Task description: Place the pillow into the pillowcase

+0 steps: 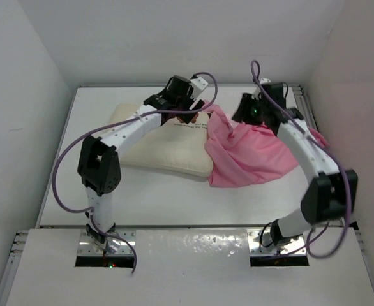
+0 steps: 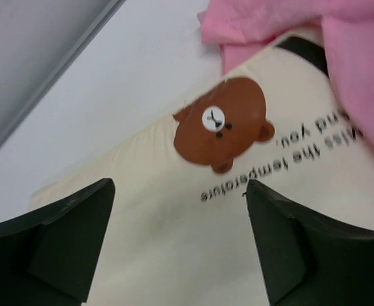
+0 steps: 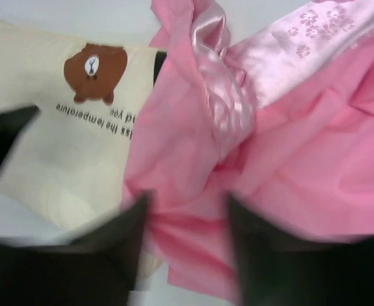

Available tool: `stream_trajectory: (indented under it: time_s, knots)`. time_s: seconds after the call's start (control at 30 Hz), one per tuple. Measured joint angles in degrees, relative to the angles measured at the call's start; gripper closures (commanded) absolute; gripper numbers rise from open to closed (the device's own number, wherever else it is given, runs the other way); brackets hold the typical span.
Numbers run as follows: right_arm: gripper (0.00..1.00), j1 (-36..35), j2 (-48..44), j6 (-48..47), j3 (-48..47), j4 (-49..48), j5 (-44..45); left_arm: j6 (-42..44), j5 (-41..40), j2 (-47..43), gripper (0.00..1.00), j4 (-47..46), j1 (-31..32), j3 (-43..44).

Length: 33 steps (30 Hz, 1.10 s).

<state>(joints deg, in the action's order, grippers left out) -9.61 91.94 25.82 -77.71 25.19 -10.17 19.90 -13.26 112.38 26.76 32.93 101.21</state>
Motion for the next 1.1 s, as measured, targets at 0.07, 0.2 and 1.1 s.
stream_trajectory:
  time_s: [0.07, 0.2, 1.1]
  knots:
    - [1.0, -1.92, -9.09, 1.4, 8.72, -1.99, 3.17, 2.93, 2.43, -3.43, 0.36, 3.56, -0.02, -0.92]
    - [0.76, -9.33, -21.62, 4.39, 24.04, -6.82, 8.72, 9.05, 4.55, -13.92, 0.57, 7.69, 1.07, -9.16]
    - [0.6, -31.54, -7.48, 20.83, 37.83, -17.4, 24.98, 2.49, 2.32, -21.14, 0.24, -1.11, 4.55, -36.33]
